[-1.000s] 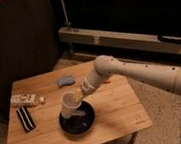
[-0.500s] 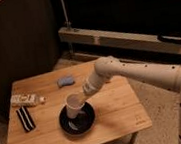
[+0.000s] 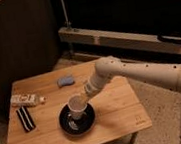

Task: Place the ceramic cup in the ceramic bowl

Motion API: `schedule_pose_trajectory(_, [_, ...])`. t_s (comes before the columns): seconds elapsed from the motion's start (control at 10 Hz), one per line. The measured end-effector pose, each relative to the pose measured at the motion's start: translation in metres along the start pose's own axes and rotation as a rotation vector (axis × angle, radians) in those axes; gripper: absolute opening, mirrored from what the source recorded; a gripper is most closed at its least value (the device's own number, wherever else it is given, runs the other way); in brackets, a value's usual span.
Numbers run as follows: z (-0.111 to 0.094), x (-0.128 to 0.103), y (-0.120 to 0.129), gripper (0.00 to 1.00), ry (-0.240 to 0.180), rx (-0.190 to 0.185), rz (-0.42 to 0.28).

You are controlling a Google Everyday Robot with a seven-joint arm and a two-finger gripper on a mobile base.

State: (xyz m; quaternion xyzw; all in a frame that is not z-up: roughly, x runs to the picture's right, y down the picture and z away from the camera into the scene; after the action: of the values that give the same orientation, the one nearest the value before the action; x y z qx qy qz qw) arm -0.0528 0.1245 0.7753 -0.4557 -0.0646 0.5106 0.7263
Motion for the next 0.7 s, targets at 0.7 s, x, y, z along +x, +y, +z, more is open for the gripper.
schedule_pose_trajectory(0.7, [0.0004, 0.0012, -0.0003, 0.8, 0.002, -0.021, -0.005])
